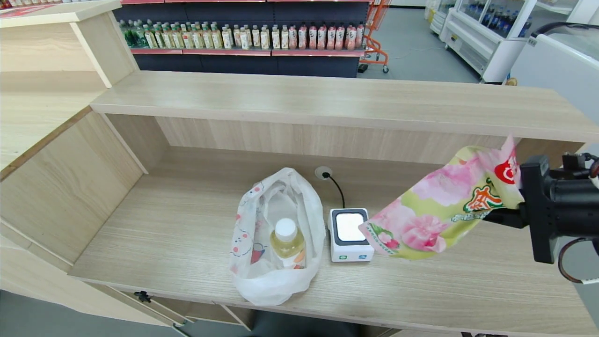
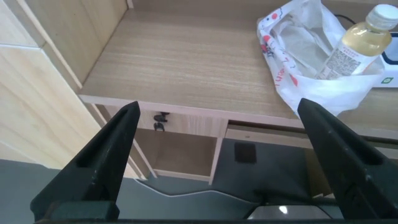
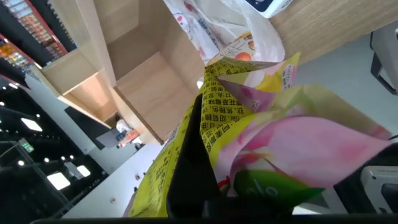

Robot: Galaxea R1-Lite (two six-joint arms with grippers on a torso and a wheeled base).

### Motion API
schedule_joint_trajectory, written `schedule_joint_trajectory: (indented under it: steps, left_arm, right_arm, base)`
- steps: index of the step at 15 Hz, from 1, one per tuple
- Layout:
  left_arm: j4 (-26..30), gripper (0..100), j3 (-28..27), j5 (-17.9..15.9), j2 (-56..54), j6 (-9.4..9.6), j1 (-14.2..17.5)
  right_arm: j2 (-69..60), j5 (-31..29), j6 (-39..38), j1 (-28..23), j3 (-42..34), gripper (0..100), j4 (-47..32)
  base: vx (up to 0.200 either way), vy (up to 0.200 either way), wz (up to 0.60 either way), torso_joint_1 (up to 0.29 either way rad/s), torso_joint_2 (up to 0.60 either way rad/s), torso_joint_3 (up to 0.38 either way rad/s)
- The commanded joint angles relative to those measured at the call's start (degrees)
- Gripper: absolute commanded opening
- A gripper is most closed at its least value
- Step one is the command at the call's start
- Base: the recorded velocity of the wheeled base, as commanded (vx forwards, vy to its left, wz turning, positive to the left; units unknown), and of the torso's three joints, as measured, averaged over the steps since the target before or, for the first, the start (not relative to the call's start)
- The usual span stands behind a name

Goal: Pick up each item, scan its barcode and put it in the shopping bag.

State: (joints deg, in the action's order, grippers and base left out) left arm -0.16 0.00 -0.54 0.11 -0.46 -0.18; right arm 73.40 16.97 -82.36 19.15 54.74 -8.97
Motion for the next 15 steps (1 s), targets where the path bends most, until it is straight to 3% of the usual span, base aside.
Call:
schedule_joint_trajectory:
  steps: [1,6,15]
  left_arm:
    - [0.0,100,0.0,0.0,0.0,0.02,0.0]
    - [0.0,100,0.0,0.0,0.0,-0.06,0.0]
    - [0.0,100,0.0,0.0,0.0,-0.06,0.0]
  right_arm:
    - [4.5,-0.5,0.1,-0.7,1.2,0,1.7]
    - [14.1,-0.5,-0.2,-3.3,4.3,0,3.6]
    - [22.8,-0.5,-0.6,-3.4,5.6,0,7.0]
  base:
    - [0.000,0.000,0.00,0.000,0.00,0.000]
    - [0.000,0.000,0.00,0.000,0.00,0.000]
    - [0.000,0.000,0.00,0.000,0.00,0.000]
